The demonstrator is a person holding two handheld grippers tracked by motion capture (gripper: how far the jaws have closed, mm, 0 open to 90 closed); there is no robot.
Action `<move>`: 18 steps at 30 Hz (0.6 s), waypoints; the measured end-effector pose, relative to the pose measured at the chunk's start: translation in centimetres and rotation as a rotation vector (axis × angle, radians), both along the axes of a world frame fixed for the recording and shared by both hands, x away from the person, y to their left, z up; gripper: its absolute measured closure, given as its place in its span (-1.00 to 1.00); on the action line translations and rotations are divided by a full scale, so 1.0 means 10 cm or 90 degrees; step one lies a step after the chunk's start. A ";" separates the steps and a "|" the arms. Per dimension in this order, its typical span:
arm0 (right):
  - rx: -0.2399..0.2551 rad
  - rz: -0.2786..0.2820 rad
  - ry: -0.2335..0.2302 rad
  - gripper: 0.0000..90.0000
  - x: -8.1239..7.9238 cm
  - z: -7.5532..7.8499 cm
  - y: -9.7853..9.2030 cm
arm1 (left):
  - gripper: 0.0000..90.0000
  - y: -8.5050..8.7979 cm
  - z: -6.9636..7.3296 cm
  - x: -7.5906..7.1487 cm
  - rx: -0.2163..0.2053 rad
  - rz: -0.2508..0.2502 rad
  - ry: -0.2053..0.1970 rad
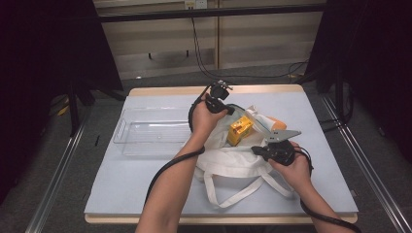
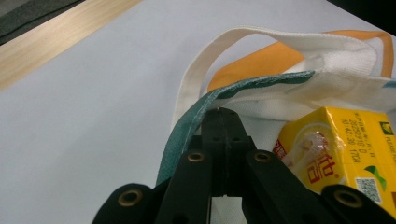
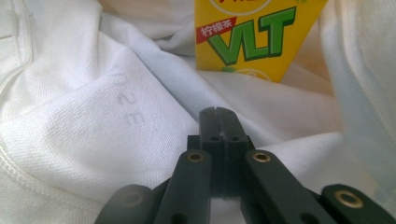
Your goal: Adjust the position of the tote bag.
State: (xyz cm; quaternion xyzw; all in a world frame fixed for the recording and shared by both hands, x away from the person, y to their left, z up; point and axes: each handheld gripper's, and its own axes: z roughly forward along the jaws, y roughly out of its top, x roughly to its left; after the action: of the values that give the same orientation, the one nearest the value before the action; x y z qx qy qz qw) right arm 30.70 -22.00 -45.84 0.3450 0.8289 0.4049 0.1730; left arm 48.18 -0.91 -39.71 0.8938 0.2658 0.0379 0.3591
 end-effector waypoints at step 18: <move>0.006 -0.005 0.000 1.00 -0.01 -0.04 0.00 | 1.00 -0.01 -0.18 0.05 0.014 0.009 0.017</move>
State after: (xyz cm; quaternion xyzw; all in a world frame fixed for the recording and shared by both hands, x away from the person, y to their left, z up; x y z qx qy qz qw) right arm 30.59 -21.97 -46.26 0.3490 0.8258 0.4079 0.1730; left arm 48.65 -1.01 -41.50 0.8963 0.2765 0.0311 0.3452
